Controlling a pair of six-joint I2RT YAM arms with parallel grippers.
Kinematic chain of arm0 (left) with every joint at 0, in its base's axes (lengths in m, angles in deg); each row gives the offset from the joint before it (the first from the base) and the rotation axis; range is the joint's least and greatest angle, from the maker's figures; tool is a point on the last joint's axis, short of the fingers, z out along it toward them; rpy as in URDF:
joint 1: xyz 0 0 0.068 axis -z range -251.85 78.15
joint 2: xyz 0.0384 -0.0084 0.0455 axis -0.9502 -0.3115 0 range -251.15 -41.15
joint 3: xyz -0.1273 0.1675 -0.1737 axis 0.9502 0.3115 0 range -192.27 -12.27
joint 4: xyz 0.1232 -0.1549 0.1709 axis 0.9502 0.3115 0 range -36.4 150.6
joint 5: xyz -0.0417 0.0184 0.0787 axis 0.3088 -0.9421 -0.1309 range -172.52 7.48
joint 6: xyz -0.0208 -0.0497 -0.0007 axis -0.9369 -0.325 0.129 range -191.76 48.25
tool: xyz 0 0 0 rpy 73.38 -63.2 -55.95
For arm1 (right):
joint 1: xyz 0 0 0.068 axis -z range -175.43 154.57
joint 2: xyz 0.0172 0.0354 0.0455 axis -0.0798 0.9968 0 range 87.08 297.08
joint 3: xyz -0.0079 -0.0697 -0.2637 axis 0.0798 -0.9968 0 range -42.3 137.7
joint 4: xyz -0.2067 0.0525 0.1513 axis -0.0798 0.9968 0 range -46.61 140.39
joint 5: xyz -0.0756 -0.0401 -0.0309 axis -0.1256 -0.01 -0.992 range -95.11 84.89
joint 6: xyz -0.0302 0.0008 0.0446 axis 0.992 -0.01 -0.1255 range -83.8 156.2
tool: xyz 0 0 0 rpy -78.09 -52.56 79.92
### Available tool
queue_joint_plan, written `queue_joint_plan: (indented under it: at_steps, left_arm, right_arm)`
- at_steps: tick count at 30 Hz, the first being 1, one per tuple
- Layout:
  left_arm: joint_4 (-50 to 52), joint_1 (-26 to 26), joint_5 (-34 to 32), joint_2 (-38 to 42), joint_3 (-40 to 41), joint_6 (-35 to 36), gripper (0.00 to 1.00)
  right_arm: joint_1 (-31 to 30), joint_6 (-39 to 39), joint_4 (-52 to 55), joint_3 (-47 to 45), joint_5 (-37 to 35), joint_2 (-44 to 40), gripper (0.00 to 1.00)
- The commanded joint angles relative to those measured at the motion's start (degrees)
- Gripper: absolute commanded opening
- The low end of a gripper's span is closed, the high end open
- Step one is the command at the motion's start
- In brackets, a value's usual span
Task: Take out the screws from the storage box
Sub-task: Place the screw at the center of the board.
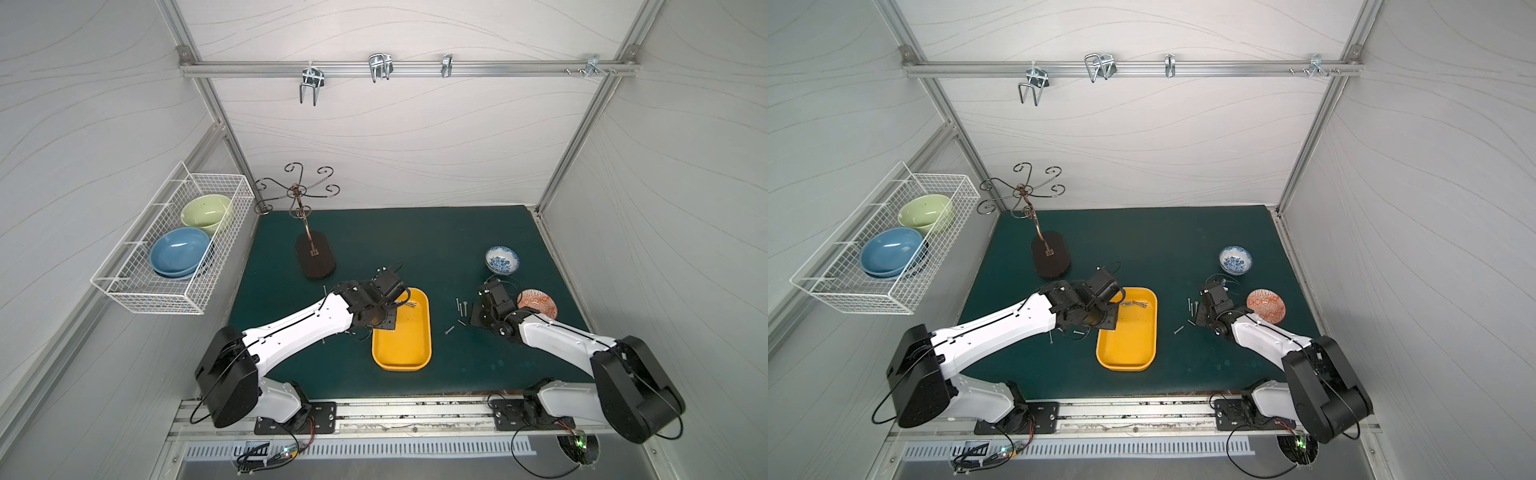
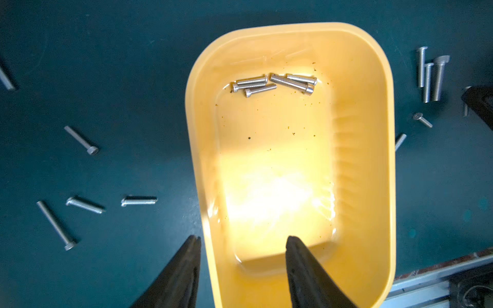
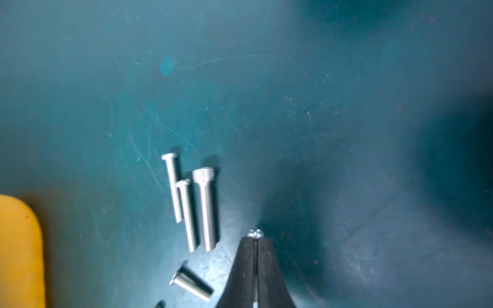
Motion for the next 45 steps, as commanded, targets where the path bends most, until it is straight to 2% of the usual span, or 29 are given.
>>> queue_joint_plan:
  at_steps: [1,6,9,15,21,28,34,38,40,43,45]
  left_arm:
    - [-1.65,0.32,-1.42,-3.46,-3.83,1.7,0.55]
    - [-3.94,0.55,0.41,-7.64,-6.03,2.28,0.55]
    - [-4.93,0.84,-0.13,-10.07,-7.67,3.35,0.56]
    - [-4.98,1.02,1.6,-17.02,-12.66,1.75,0.57]
    - [-5.48,1.02,2.13,-20.99,-15.27,-6.79,0.6]
    - [-10.53,0.93,3.44,-20.0,-13.06,-17.81,0.63]
    - [-8.2,0.69,2.46,-20.94,-14.04,-28.31,0.64]
    - [-5.31,0.44,0.82,-21.87,-15.52,-31.95,0.64]
    - [-5.36,0.19,0.58,-22.1,-15.51,-33.6,0.83]
    - [-6.79,-0.31,1.67,-23.45,-16.47,-33.77,0.91]
    - [-7.65,-1.43,4.4,-25.53,-17.34,-34.11,0.91]
  right_arm:
    - [0.63,-1.16,-1.92,-0.06,0.98,0.83,0.0]
    - [0.78,-1.03,-1.87,0.21,0.99,1.13,0.0]
    - [0.9,-0.77,-1.88,0.22,1.53,1.17,0.06]
    - [0.87,-0.89,-1.7,0.03,2.04,1.16,0.08]
    - [0.9,-0.82,-1.62,-0.14,2.44,0.67,0.15]
    - [0.9,-0.7,-1.44,-0.32,2.51,0.08,0.24]
    - [0.9,-0.45,-1.57,-0.41,2.87,-0.23,0.25]
    - [0.87,-0.21,-1.68,-0.5,3.0,-0.27,0.25]
    - [0.85,-0.24,-1.7,-0.57,3.06,-0.52,0.26]
    - [0.85,0.37,-2.59,-1.16,3.6,-1.32,0.26]
    - [0.89,0.46,-2.76,-1.62,3.73,-2.75,0.3]
